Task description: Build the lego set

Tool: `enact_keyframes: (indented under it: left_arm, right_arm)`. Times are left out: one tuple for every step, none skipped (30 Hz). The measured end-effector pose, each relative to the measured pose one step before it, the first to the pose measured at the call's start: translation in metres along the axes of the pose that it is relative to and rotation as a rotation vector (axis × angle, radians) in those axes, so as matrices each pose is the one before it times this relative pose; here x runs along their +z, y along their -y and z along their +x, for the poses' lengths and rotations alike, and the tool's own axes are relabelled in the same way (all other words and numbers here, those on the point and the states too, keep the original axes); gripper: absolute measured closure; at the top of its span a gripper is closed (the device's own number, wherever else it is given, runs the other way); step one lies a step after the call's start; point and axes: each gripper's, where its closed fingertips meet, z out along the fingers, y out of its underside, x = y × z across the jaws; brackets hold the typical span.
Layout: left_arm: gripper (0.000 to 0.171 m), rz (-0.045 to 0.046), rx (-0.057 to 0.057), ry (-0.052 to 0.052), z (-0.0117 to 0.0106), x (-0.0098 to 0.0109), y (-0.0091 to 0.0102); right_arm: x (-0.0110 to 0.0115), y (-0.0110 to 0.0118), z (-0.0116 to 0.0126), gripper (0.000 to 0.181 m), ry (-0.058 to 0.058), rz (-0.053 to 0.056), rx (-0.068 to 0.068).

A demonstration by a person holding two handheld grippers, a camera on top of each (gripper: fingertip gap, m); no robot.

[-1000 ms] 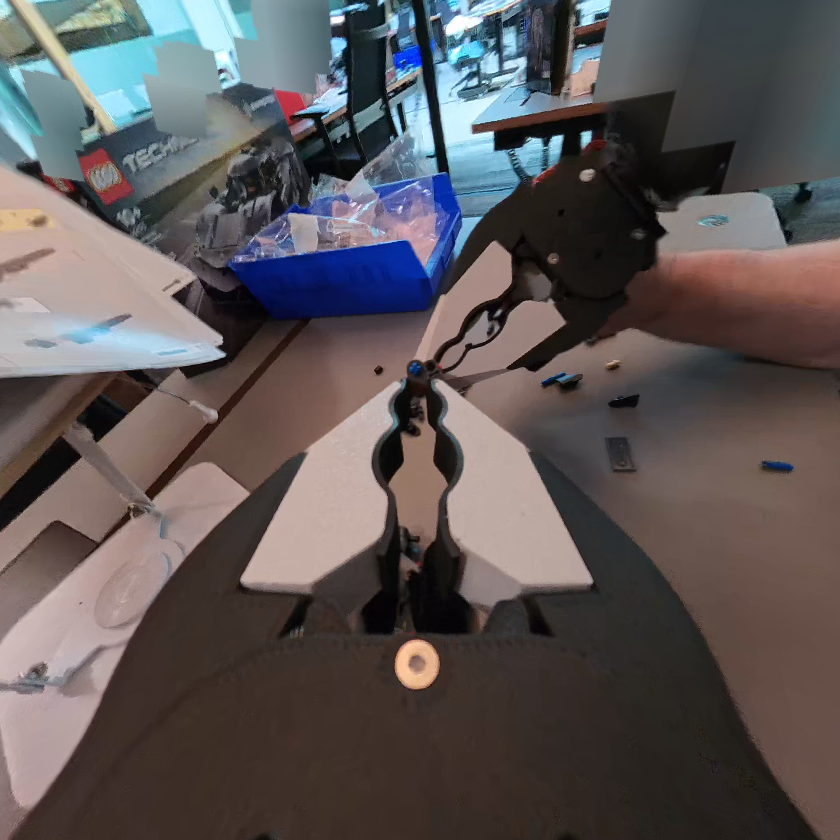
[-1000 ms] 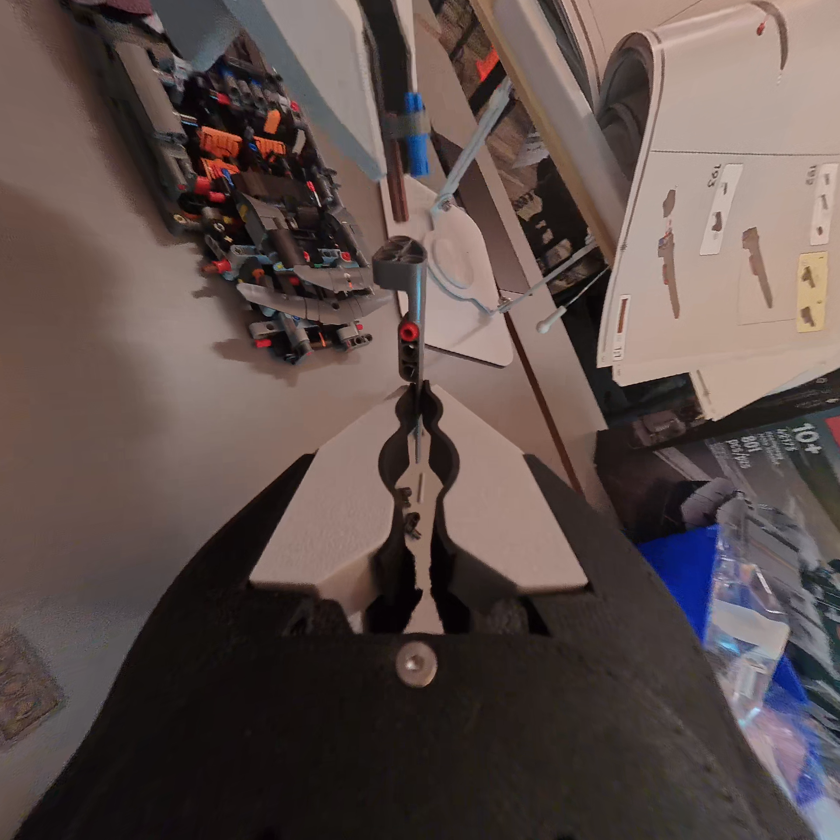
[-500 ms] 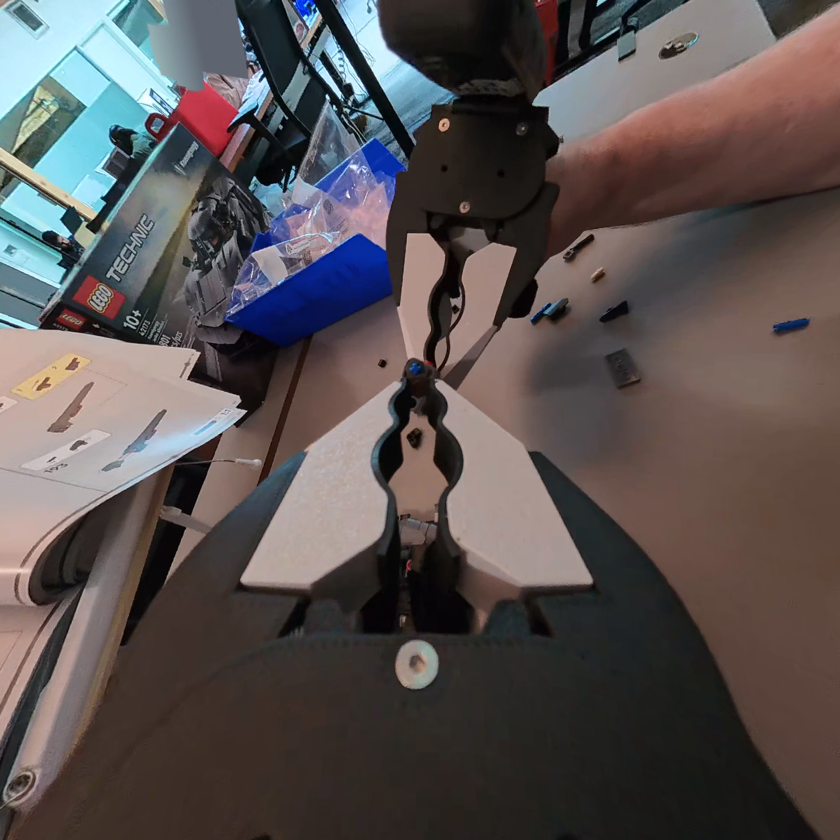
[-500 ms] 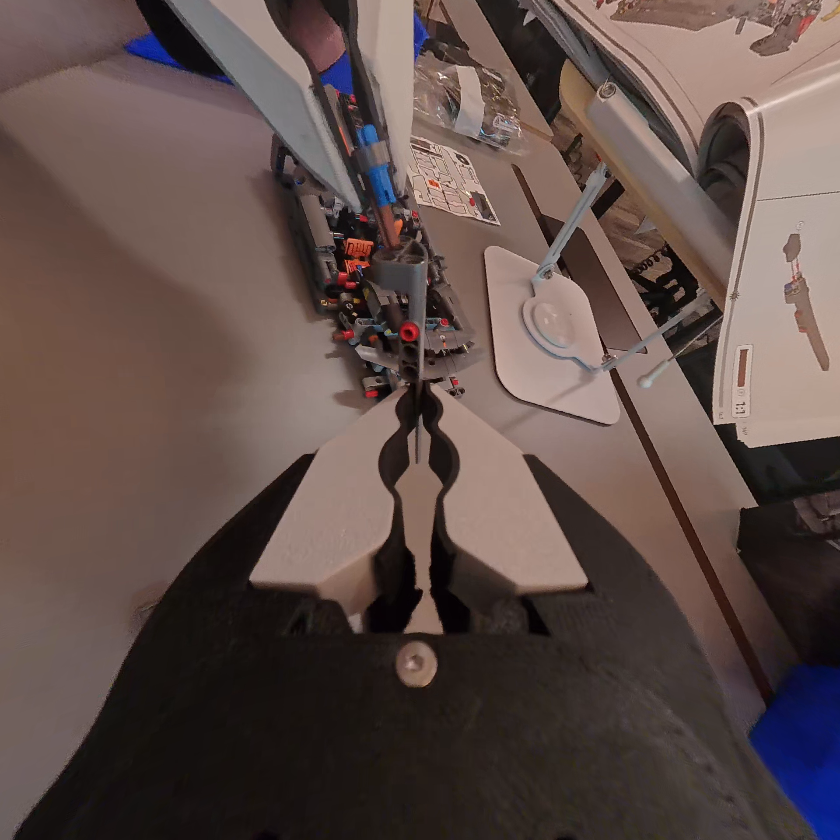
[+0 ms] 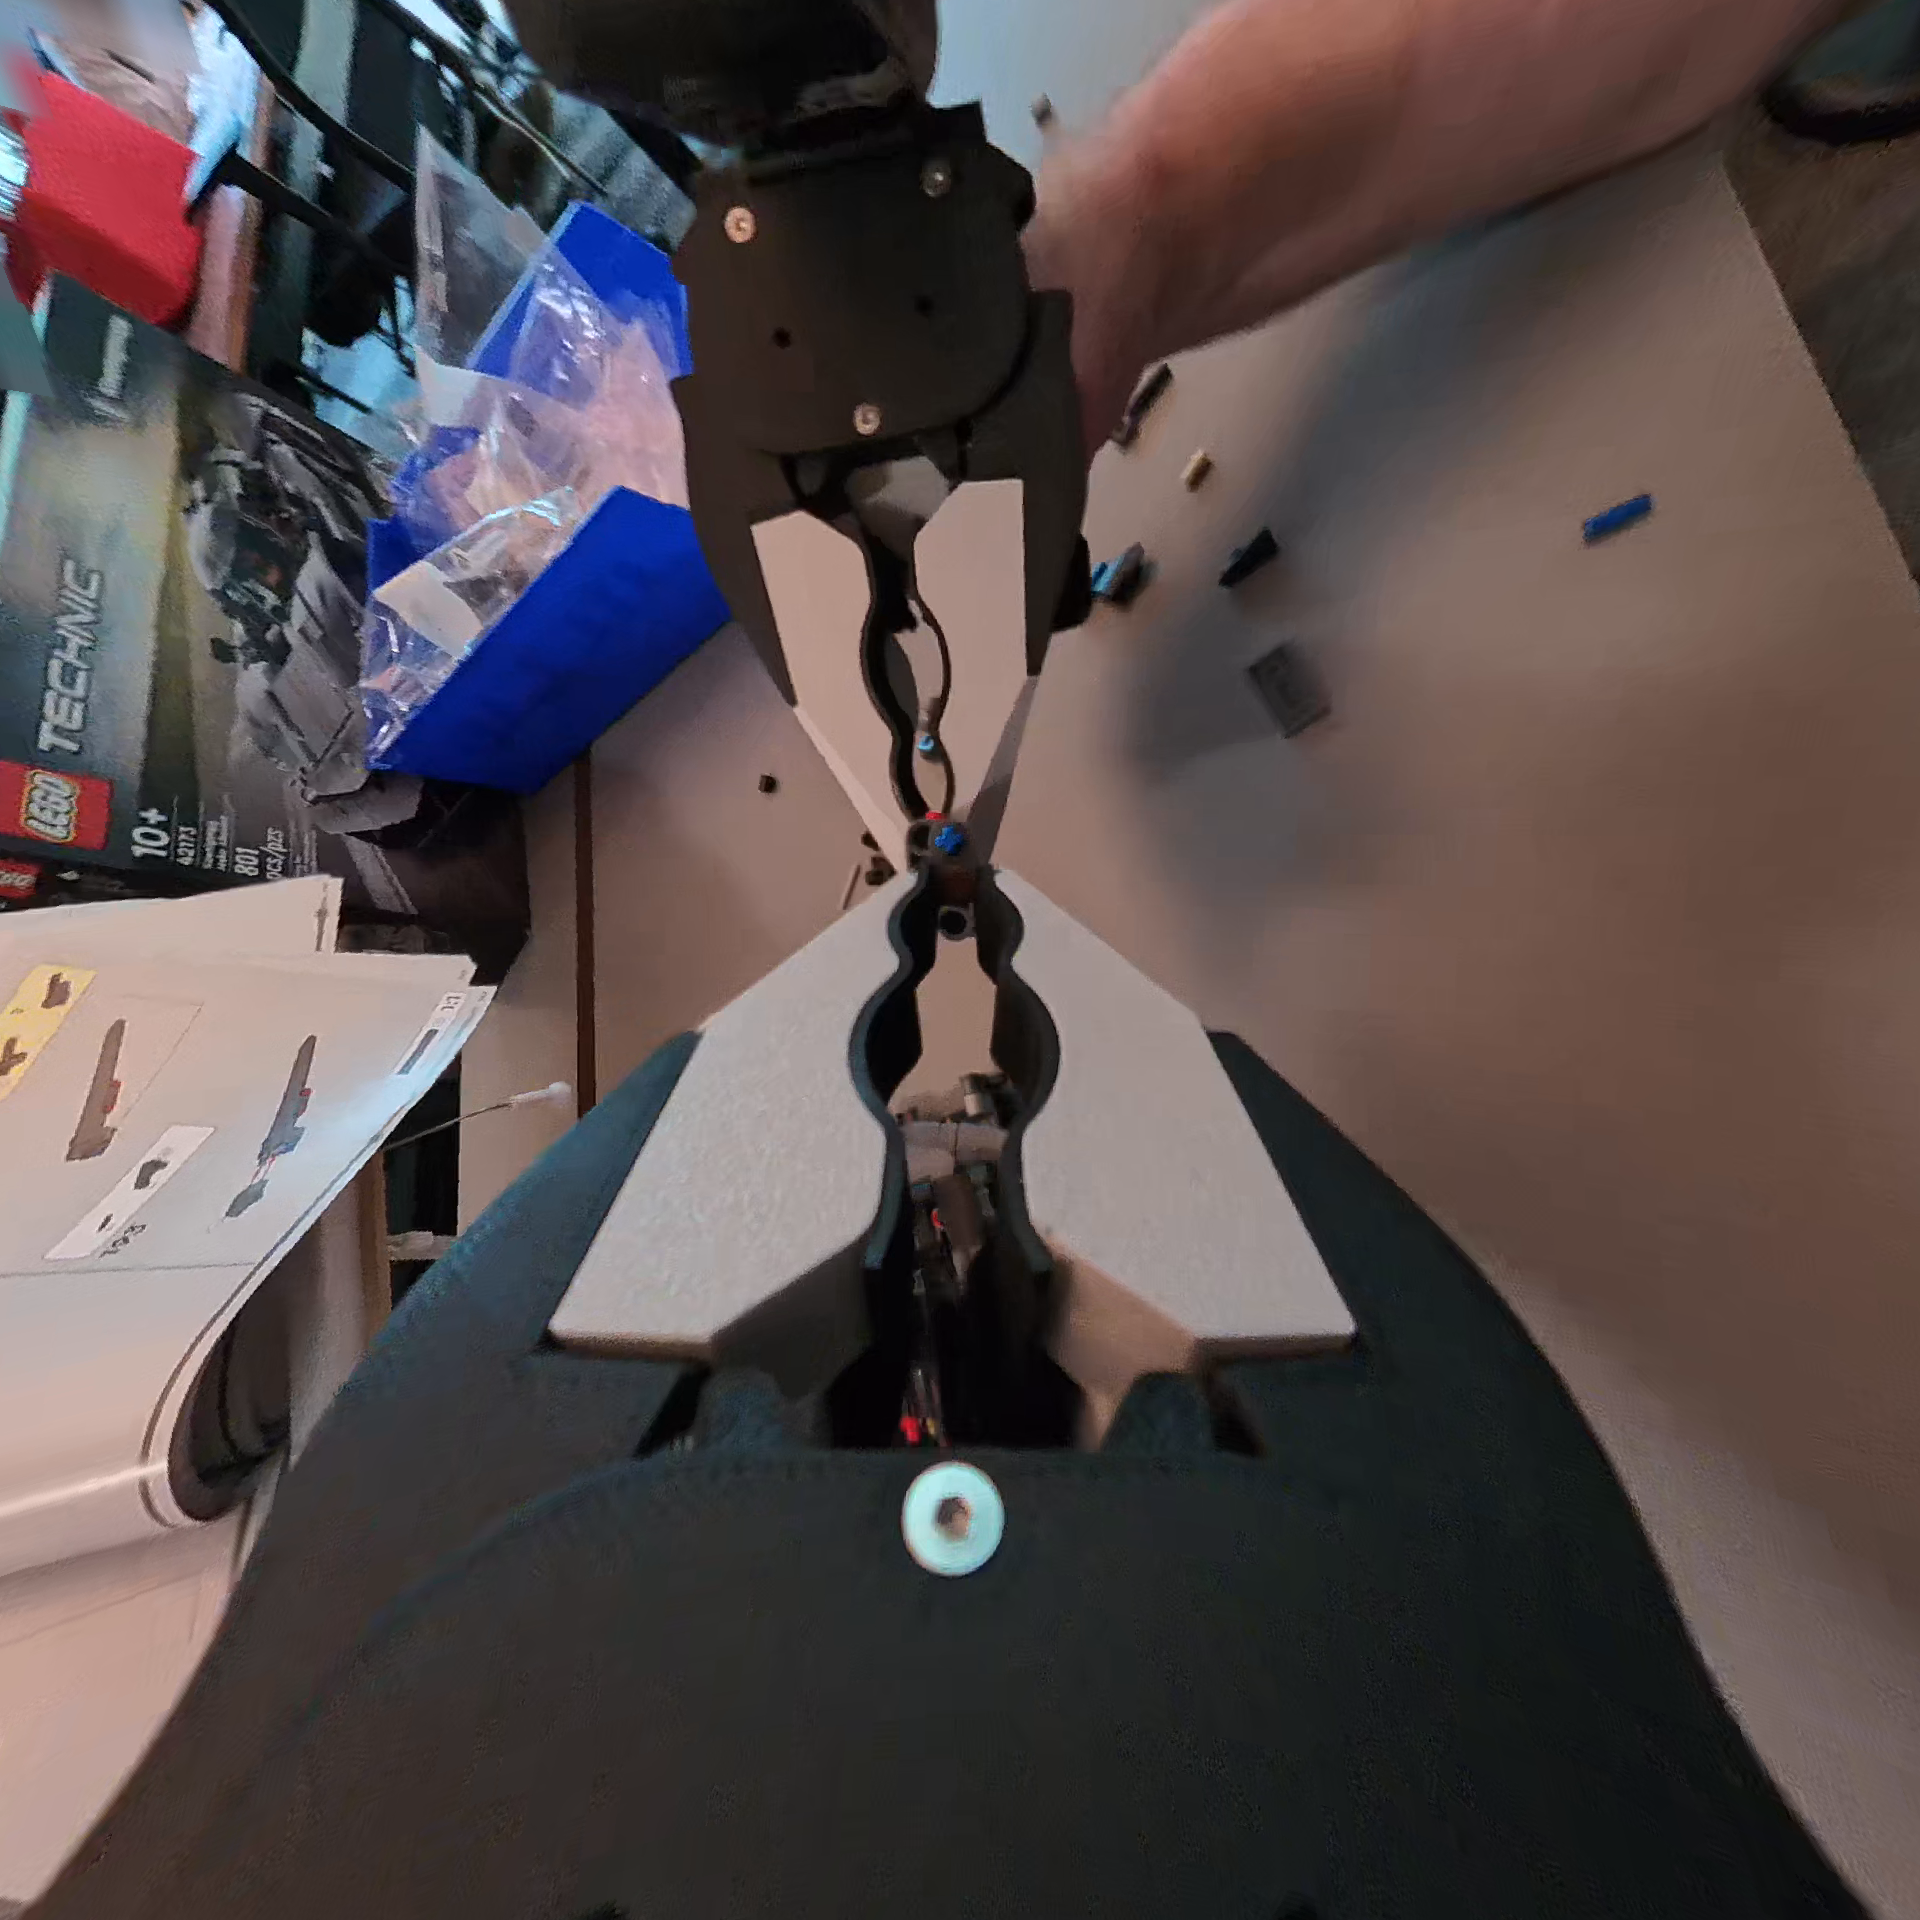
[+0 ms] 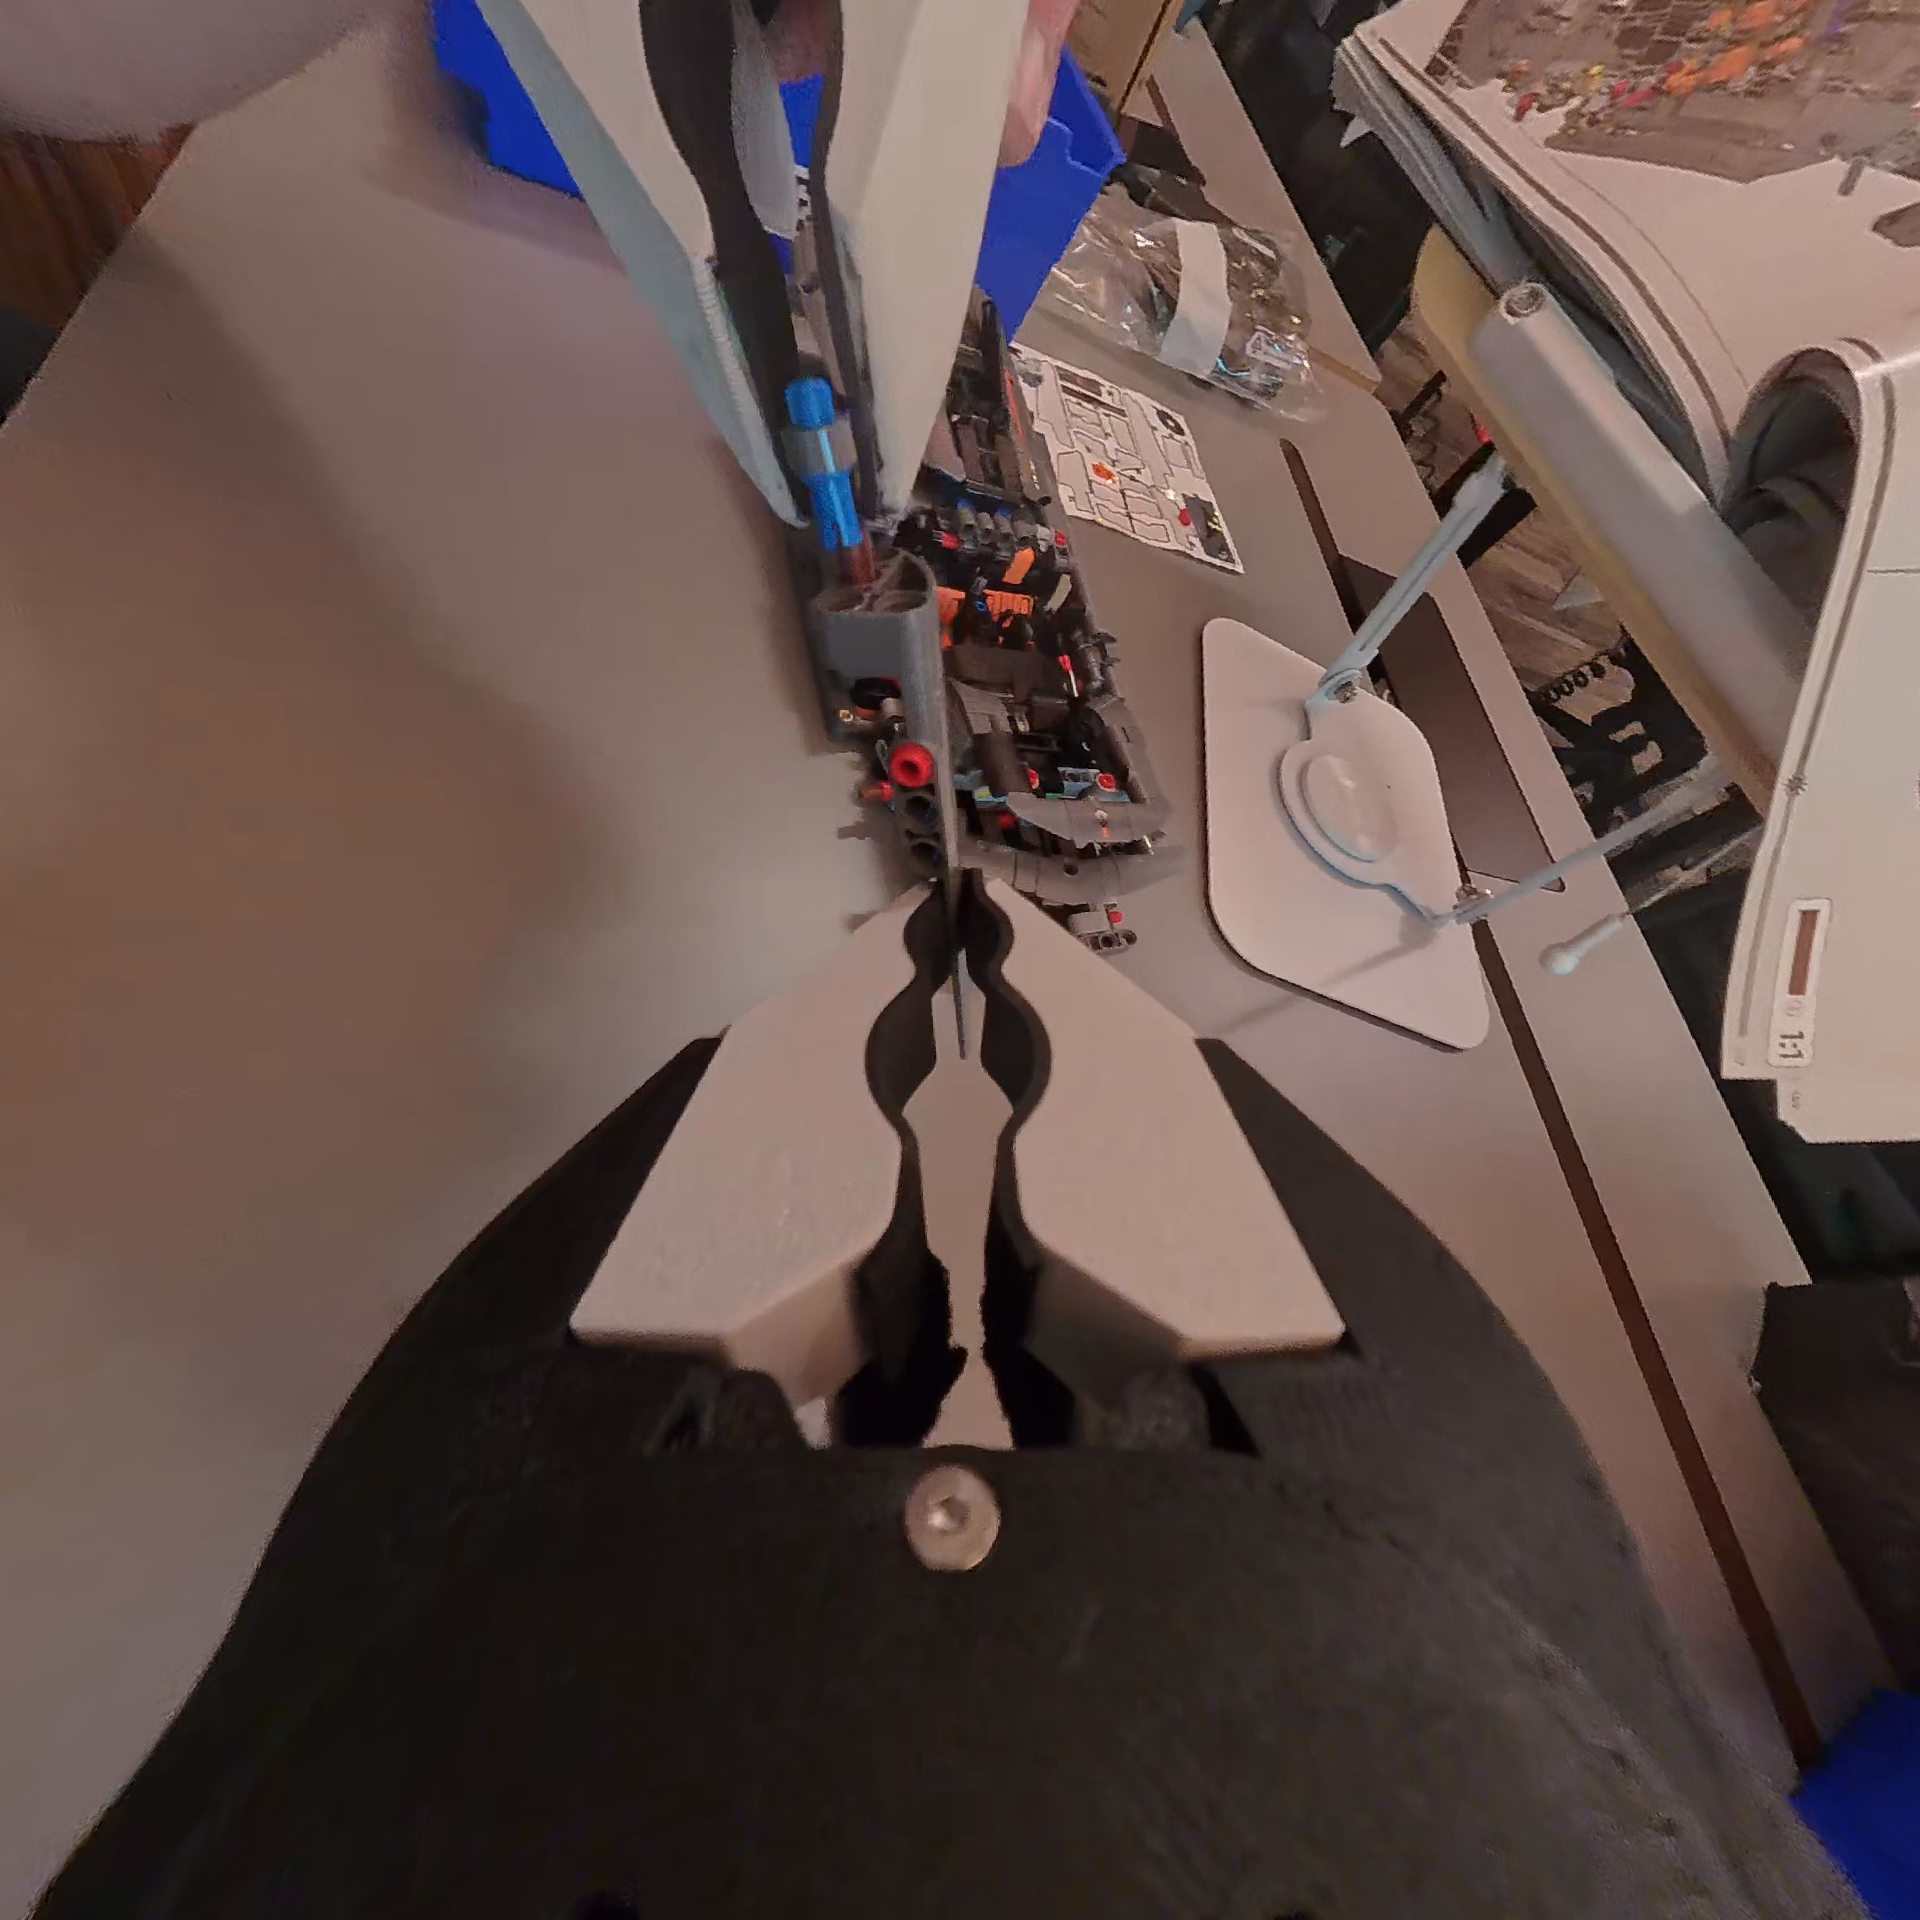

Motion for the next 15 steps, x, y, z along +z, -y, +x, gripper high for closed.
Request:
enact_keyframes:
  left_arm:
    - [0.166,-0.03076,0.016,-0.0183,0.00243,0.0001,-0.00129]
    - [0.165,-0.03219,0.0137,-0.0127,0.00143,0.00054,-0.00153]
    - [0.166,-0.01556,0.0104,-0.0132,0.00176,0.00017,0.00076]
    - [0.166,-0.0161,0.0039,-0.0135,0.00153,0.00002,0.00022]
    - [0.166,-0.00629,0.0086,-0.0014,0.00003,-0.00077,0.00092]
    - [0.166,0.00514,0.0026,-0.005,0.00028,-0.00162,0.00181]
    - [0.166,0.00674,-0.0001,-0.0023,-0.00017,-0.00163,0.00152]
    - [0.166,0.00344,0.0099,0.0064,-0.00097,-0.00115,0.00134]
    - [0.166,-0.00034,0.006,-0.005,0.00084,-0.0008,0.00124]
    - [0.166,-0.00501,0.0096,-0.0082,0.00171,-0.00026,0.00124]
    - [0.166,-0.01491,0.014,-0.0012,0.00065,0.00017,0.00041]
    - [0.166,-0.02038,0.0167,-0.0055,0.00151,-0.00002,-0.00017]
    - [0.166,-0.00516,0.0091,-0.0072,0.00106,-0.0007,0.00145]
    - [0.166,-0.0067,-0.01,0.0001,-0.0016,-0.0009,0.00029]
    - [0.166,-0.00672,-0.0056,-0.0004,-0.00152,-0.0008,-0.00082]
  right_arm:
    - [0.00038,0.00161,-0.0028,0.181,0.0131,0.006,-0.0045]
    - [0.00025,0.00247,-0.00252,0.181,0.0101,0.0084,-0.0042]
    - [0.00057,0.00072,-0.00163,0.181,0.0049,-0.0036,-0.004]
    - [0.00033,-0.00003,-0.00081,0.181,0.0003,-0.0035,-0.0069]
    - [-0.00005,0.00047,-0.00068,0.181,0.0029,0.0015,-0.002]
    - [-0.00075,0.00158,-0.00087,0.181,0.0071,0.0092,0.0031]
    - [-0.00093,0.00213,-0.00114,0.181,0.0099,0.0114,0.0077]
    - [-0.00074,0.00181,-0.00089,0.181,0.008,0.0093,0.0071]
    - [-0.00068,0.0013,-0.00055,0.181,0.0059,0.0072,0.0056]
    - [-0.0002,0.00102,-0.00133,0.181,0.012,0.0055,0.008]
    - [0.00006,0.00087,-0.00136,0.181,0.0108,0.0048,0.0069]
    - [0.00044,-0.00028,-0.00125,0.181,0.0089,-0.0013,0.0048]
    - [0.00053,0.00032,-0.0023,0.181,0.0174,0.0036,0.0056]
    - [-0.00003,0.00099,-0.00135,0.181,0.011,0.0078,0.0075]
    - [-0.00038,0.00071,0.00019,0.181,0.0011,0.0052,0.0035]
